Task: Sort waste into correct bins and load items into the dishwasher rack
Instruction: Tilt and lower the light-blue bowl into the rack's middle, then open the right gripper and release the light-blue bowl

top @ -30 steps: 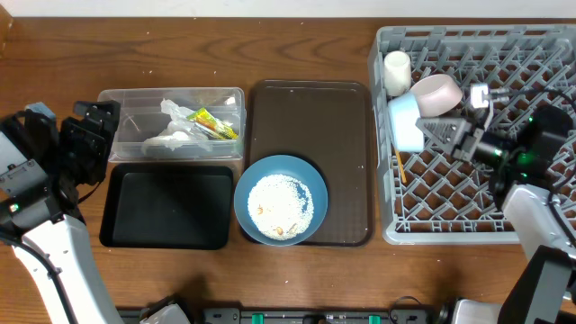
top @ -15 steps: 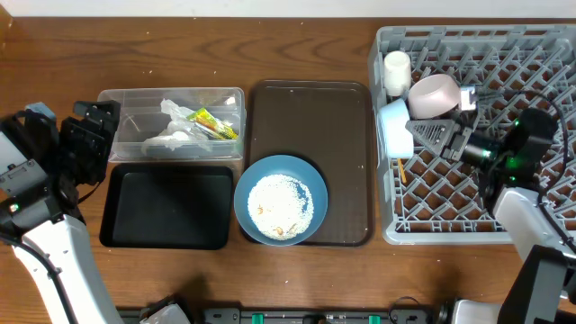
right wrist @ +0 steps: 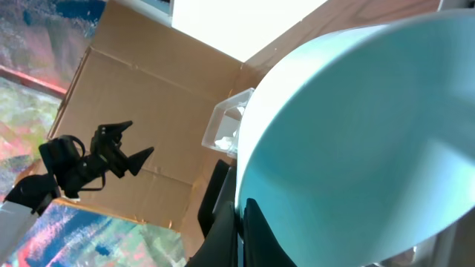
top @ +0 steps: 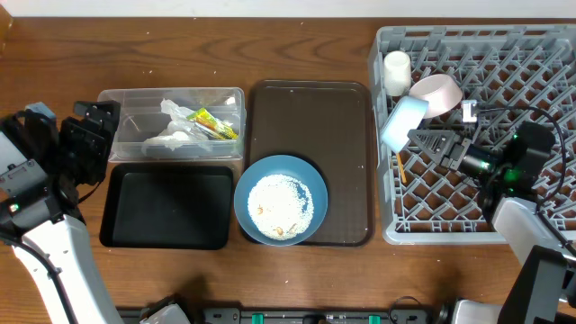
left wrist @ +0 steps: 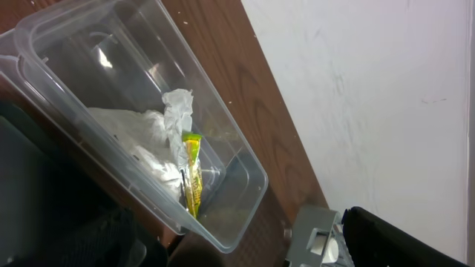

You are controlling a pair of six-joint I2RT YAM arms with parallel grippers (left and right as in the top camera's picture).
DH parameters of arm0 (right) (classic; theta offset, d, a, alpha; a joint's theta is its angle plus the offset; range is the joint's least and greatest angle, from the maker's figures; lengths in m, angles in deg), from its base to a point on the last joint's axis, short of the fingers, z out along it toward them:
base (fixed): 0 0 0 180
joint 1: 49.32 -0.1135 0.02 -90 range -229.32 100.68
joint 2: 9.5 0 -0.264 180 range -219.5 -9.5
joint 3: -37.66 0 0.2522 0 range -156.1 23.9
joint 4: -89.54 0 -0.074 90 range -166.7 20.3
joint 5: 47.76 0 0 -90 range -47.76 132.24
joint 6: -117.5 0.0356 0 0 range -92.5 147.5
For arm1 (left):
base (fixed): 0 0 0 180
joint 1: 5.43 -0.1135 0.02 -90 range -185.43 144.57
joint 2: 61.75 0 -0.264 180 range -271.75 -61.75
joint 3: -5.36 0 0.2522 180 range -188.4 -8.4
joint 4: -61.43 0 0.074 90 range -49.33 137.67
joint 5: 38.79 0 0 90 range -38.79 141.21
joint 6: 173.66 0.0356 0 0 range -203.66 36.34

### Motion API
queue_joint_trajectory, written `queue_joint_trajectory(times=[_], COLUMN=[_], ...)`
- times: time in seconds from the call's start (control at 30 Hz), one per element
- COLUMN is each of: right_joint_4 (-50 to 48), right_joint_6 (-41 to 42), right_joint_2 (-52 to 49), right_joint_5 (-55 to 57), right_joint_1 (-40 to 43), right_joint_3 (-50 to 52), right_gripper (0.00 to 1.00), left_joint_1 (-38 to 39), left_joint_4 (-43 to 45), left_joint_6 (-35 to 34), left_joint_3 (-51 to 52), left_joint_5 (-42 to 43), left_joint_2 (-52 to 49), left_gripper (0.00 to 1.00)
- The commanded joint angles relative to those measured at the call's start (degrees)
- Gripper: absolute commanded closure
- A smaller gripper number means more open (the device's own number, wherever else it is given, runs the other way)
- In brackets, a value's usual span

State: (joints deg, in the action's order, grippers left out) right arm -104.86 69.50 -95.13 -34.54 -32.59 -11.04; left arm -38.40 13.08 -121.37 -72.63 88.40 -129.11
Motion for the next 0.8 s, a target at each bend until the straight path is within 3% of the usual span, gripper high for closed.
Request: queue_joint_trajectory(times=[0.0, 0.43, 0.77], right_joint_4=[0.61, 1.01, 0.96], right_joint_6=[-2.69, -8.35, -8.44], right_joint_2=[0.11, 0.11, 0.11], right_joint_5=[-2.73, -12.66, -12.63], right_joint_1=[1.20, 7.56, 10.38], right_joint_3=[1.01, 2.71, 4.15], right_gripper=[0.99, 0.99, 0.97], left_joint_1=[-0.33, -0.35, -0.35], left_joint_4=[-0.13, -0.13, -0.13], left_joint_6=[-0.11, -0.11, -0.11], left_joint_3=[-0.50, -0.50, -0.50], left_joint_5=[0.50, 0.50, 0.50], left_joint_2=[-0.11, -0.11, -0.11], left_gripper=[0.09, 0.09, 0.09])
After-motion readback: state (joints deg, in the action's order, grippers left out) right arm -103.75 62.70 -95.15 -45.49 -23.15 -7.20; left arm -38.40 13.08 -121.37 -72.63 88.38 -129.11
